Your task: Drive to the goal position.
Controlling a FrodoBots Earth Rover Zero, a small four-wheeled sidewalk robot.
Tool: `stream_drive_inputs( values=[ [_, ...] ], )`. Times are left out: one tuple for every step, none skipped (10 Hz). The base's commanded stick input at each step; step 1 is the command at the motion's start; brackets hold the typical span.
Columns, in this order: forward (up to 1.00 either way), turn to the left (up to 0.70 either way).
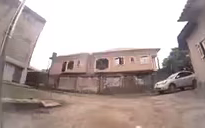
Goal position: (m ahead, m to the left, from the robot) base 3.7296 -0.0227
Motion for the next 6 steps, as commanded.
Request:
stream_drive_inputs(
  values=[
    [0.84,0.03],
    [0.84,0.03],
    [0.84,0.03],
    [0.84,0.03],
    [0.84,0.03],
    [0.84,0.03]
  ],
)
